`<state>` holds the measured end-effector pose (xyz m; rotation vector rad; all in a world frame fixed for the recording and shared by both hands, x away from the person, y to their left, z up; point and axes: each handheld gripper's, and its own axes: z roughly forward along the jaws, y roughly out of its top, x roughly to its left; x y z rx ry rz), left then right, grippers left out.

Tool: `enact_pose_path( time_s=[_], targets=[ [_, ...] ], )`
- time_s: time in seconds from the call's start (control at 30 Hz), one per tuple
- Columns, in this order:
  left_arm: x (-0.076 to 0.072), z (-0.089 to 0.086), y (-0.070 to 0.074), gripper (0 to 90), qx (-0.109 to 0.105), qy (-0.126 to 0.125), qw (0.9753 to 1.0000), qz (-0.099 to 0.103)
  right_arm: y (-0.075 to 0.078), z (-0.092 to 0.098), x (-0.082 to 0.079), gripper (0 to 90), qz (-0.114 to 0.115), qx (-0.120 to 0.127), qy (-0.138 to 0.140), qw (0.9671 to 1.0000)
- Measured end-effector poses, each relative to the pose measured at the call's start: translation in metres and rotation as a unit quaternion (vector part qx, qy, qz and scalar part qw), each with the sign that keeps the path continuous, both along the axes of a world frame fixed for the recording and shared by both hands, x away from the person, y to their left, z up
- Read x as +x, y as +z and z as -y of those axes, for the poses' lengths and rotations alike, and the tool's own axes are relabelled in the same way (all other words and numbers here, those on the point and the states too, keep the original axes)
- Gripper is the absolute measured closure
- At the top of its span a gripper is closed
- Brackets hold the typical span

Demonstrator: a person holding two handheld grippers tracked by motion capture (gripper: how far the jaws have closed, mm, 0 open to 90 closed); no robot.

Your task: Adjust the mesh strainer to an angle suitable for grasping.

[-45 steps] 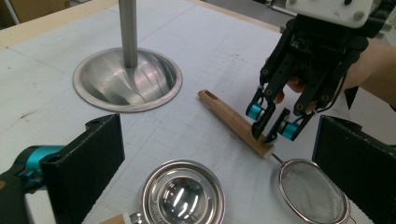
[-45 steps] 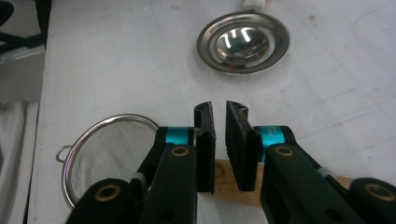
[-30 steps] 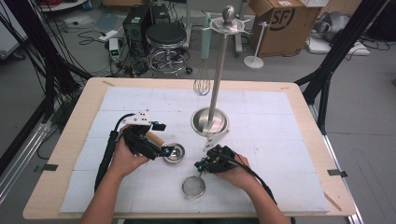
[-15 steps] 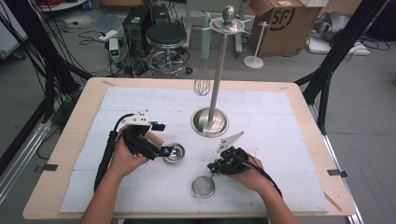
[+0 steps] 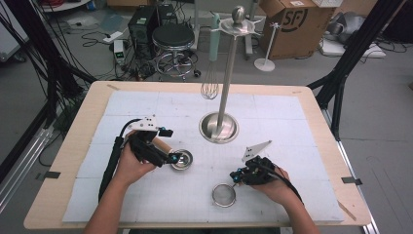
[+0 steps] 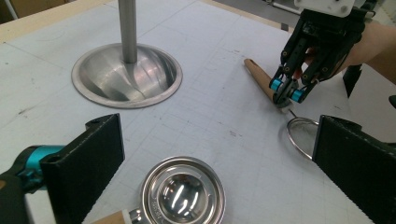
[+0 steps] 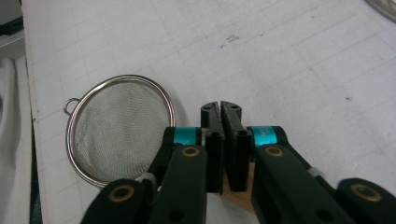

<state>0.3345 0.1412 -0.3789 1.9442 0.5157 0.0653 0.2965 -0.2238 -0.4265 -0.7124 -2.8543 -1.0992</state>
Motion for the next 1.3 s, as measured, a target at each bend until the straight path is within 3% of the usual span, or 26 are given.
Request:
enact_pose_path(
  time_s=[0.13, 0.3, 0.5, 0.67, 0.93, 1.1, 1.3],
  targets=[
    [0.000, 0.000, 0.000, 2.9, -0.002, 0.000, 1.0000, -0.001, 0.007, 0.009, -0.002, 83.4, 0.013, 0.017, -0.009, 0.9997],
    [0.000, 0.000, 0.000, 2.9, -0.002, -0.001, 1.0000, 0.000, 0.015, 0.036, -0.005, 83.8, 0.027, 0.031, -0.046, 0.9981],
    [0.000, 0.000, 0.000, 2.9, -0.003, 0.001, 1.0000, 0.001, 0.009, 0.066, -0.011, 88.3, 0.023, 0.015, -0.082, 0.9963],
    [0.001, 0.000, 0.000, 2.9, -0.004, 0.003, 1.0000, 0.001, 0.001, 0.077, -0.009, 89.3, 0.021, -0.004, -0.105, 0.9943],
    [0.001, -0.002, 0.000, 2.9, -0.004, 0.003, 1.0000, 0.002, -0.006, 0.074, 0.004, 89.3, 0.022, -0.029, -0.128, 0.9911],
    [0.001, -0.001, 0.000, 2.9, -0.002, 0.003, 1.0000, 0.000, -0.005, 0.063, 0.012, 89.3, 0.032, -0.039, -0.126, 0.9907],
    [0.002, -0.001, 0.000, 2.9, -0.004, 0.002, 1.0000, -0.001, -0.006, 0.046, 0.021, 89.3, 0.033, -0.033, -0.114, 0.9923]
  ],
)
